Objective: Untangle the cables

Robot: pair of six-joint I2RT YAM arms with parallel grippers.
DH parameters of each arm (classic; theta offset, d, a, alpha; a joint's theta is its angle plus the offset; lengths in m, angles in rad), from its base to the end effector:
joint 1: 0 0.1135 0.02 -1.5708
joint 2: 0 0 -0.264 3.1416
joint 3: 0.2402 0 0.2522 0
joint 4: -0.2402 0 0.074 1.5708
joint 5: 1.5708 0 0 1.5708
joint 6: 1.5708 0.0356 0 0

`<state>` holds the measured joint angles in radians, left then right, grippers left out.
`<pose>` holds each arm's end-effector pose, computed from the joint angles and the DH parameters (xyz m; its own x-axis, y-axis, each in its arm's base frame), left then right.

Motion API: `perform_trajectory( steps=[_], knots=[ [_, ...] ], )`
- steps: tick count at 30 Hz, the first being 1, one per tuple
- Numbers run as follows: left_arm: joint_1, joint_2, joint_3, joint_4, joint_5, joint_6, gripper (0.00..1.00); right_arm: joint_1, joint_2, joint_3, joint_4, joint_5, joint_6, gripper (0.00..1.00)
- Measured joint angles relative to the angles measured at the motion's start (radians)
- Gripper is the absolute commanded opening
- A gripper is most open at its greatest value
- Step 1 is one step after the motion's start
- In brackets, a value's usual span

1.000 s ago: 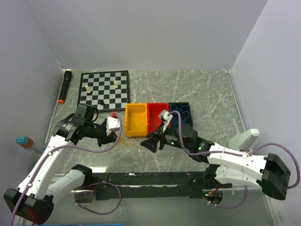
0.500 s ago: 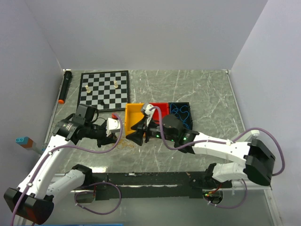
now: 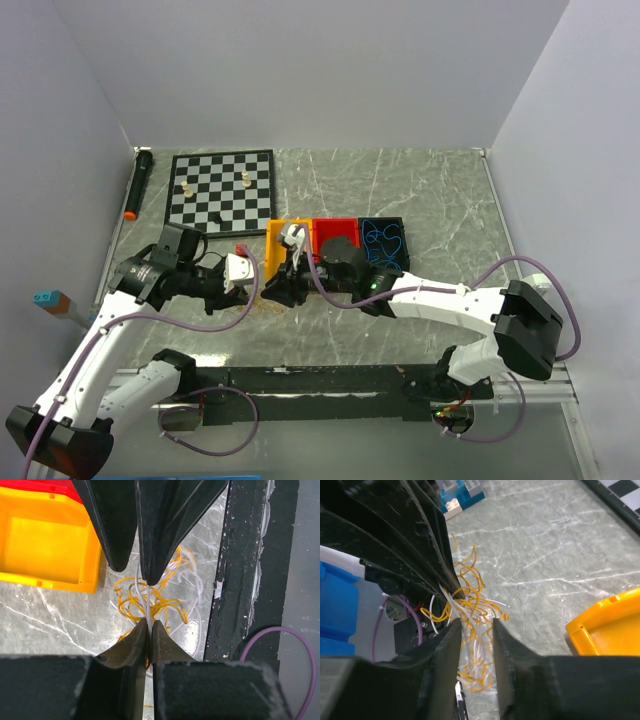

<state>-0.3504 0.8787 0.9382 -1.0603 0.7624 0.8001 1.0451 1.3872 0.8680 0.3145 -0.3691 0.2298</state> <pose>0.1290 -0.0733 0.3072 -0.1216 0.5968 -0.7931 0.9841 0.1767 -0.0179 0.1491 0.2826 0.2818 -0.3235 -0.1342 -0.9367 -0.9349 0.1983 0.2944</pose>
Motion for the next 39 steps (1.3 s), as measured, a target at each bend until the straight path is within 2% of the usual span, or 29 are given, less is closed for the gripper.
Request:
perform_trajectory(
  steps=[5, 7, 15, 18, 19, 21, 25, 34, 39],
  knots=[
    [0.000, 0.000, 0.000, 0.000, -0.001, 0.000, 0.13, 0.000, 0.009, 0.004, -0.029, -0.013, -0.005, 0.06],
    [0.000, 0.000, -0.001, 0.001, -0.002, 0.000, 0.13, 0.000, 0.009, 0.008, -0.047, -0.014, -0.005, 0.00],
    [0.000, 0.000, -0.001, 0.004, -0.004, 0.000, 0.13, 0.000, -0.015, 0.010, -0.062, 0.010, -0.008, 0.00],
    [0.000, 0.000, -0.001, 0.008, -0.004, 0.000, 0.18, 0.001, -0.041, 0.006, -0.061, 0.034, -0.012, 0.00],
    [0.000, -0.001, -0.001, 0.011, -0.003, 0.001, 0.22, 0.002, -0.051, 0.004, -0.060, 0.040, -0.013, 0.00],
    [0.000, -0.005, -0.002, 0.008, -0.005, 0.003, 0.44, 0.002, -0.071, -0.006, -0.057, 0.056, -0.018, 0.00],
    [0.000, -0.026, -0.005, 0.008, -0.016, 0.007, 0.55, -0.009, -0.103, -0.024, -0.059, 0.089, -0.021, 0.00],
    [0.000, -0.069, -0.087, 0.029, -0.063, 0.018, 0.57, -0.024, -0.270, -0.099, -0.094, 0.122, -0.010, 0.00],
    [0.000, -0.063, -0.093, 0.055, -0.051, -0.005, 0.61, -0.024, -0.324, -0.111, -0.100, 0.125, 0.013, 0.00]
  ],
)
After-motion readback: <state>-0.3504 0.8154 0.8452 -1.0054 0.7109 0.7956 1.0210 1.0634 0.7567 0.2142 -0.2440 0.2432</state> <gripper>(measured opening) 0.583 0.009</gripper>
